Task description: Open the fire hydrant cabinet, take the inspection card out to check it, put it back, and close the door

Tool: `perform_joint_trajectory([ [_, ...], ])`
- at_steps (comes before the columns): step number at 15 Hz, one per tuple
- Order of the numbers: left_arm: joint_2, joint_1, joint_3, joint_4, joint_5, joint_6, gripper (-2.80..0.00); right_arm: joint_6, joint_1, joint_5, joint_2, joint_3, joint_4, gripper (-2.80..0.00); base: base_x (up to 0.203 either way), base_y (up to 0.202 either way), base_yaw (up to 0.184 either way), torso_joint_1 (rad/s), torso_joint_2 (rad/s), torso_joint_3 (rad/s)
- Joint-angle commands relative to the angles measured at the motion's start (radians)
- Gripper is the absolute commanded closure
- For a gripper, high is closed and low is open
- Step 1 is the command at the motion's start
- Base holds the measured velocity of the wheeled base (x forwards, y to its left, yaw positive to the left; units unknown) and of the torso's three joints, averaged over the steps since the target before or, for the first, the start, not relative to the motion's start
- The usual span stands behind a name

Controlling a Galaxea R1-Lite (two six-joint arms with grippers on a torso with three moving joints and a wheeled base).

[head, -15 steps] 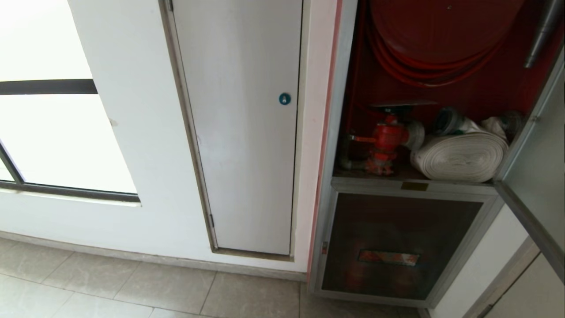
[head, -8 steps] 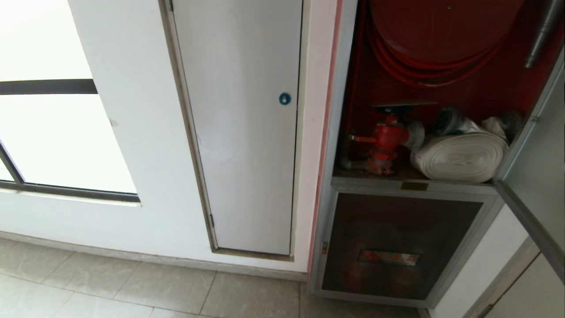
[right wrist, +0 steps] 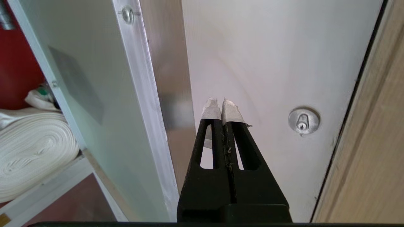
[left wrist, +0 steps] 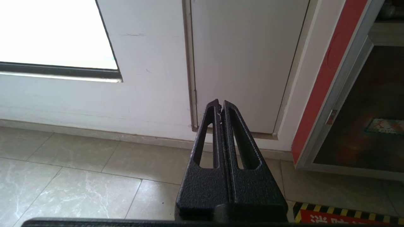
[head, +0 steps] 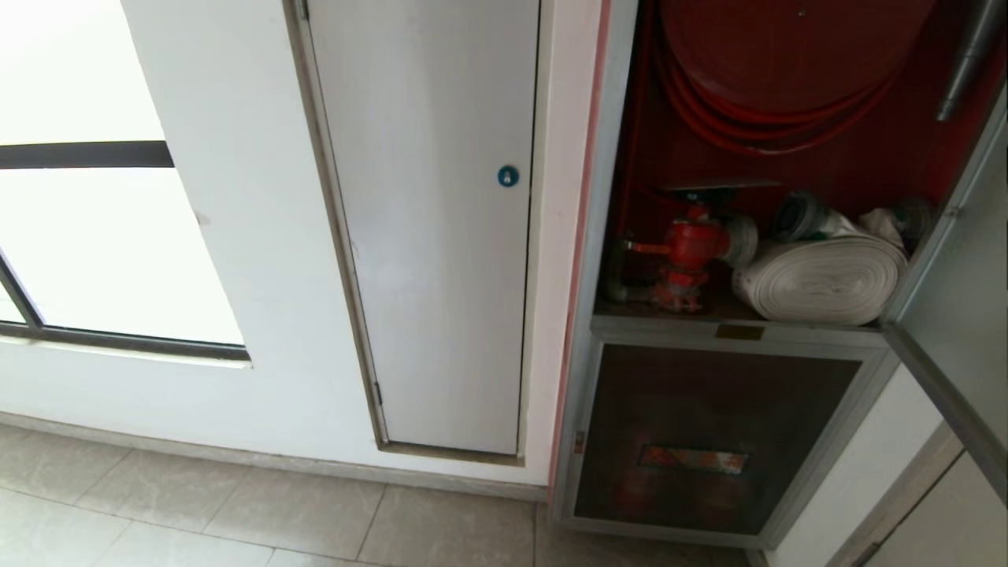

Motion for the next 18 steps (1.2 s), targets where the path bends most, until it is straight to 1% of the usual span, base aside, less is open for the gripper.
perform_joint_trajectory([
  [1, 0.000, 0.000, 0.006, 0.000, 0.000, 0.000, 0.00, 0.000, 0.000, 0.006, 0.019, 0.004, -0.004, 0.00, 0.000, 0.000, 0.000, 0.000, 0.00, 0.000],
  [4, 0.000, 0.000, 0.006, 0.000, 0.000, 0.000, 0.00, -0.002, 0.001, 0.064, 0.019, 0.005, 0.001, 0.00, 0.000, 0.000, 0.000, 0.000, 0.00, 0.000],
  [9, 0.000, 0.000, 0.006, 0.000, 0.000, 0.000, 0.00, -0.002, 0.017, 0.080, -0.012, 0.031, 0.006, 0.00, 0.000, 0.000, 0.000, 0.000, 0.00, 0.000],
  [13, 0.000, 0.000, 0.006, 0.000, 0.000, 0.000, 0.00, -0.004, 0.110, 0.085, -0.061, 0.062, 0.005, 0.00, 0.000, 0.000, 0.000, 0.000, 0.00, 0.000],
  [18, 0.000, 0.000, 0.006, 0.000, 0.000, 0.000, 0.00, -0.005, 0.264, 0.082, -0.105, 0.071, 0.006, 0.00, 0.000, 0.000, 0.000, 0.000, 0.00, 0.000],
])
